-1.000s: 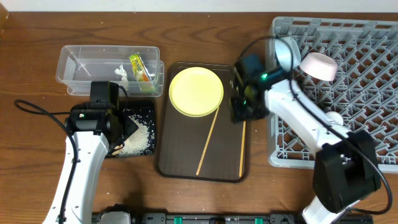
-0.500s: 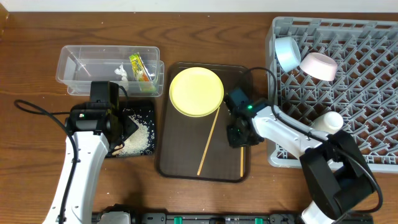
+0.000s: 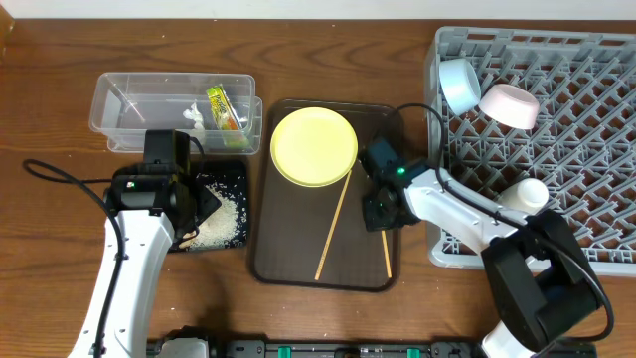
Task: Sort waste into correct bins and load items into the dishwasher rack
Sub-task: 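Carry the chopstick to the dish rack and drop it in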
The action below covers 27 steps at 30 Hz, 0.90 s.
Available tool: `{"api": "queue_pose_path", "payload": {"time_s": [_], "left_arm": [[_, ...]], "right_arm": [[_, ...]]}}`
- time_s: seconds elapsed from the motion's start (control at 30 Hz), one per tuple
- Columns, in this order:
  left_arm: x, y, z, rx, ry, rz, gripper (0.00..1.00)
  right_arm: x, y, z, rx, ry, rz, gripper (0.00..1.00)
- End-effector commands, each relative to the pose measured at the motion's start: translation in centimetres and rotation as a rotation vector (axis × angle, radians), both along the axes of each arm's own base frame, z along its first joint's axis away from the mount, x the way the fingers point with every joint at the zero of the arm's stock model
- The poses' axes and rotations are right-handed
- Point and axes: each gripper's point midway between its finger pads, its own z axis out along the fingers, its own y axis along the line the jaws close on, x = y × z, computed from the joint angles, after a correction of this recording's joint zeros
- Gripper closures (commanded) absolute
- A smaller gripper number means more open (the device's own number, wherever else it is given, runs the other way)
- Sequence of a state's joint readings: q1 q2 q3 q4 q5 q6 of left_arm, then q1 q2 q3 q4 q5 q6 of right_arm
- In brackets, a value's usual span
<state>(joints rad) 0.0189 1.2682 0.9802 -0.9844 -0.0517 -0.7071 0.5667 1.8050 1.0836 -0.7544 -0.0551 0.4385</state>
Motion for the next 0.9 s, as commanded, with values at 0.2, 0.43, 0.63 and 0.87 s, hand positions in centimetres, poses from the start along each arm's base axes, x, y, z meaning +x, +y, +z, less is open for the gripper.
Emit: {"api": "queue_pose_path", "payload": {"time_s": [0.2, 0.43, 0.63, 0.87], "left_arm": [[-0.1, 0.3, -0.2, 0.007, 0.009, 0.016, 0.37], [-0.1, 0.3, -0.2, 0.007, 0.009, 0.016, 0.37], [-0.1, 0.3, -0.2, 0.007, 0.008, 0.016, 0.37], [-0.1, 0.3, -0.2, 0.007, 0.008, 0.016, 0.37]], "right_arm": [[8.2, -1.9, 12.2, 0.095, -0.257, 0.007, 0.99], [9.9, -8.8, 15.3, 0.057, -0.273, -0.098, 0.99], [8.5, -12.7, 13.5, 0.011, -0.168, -0.145, 0.99], [7.4, -13.6, 10.6, -0.031, -0.117, -0.149, 0.98]]}}
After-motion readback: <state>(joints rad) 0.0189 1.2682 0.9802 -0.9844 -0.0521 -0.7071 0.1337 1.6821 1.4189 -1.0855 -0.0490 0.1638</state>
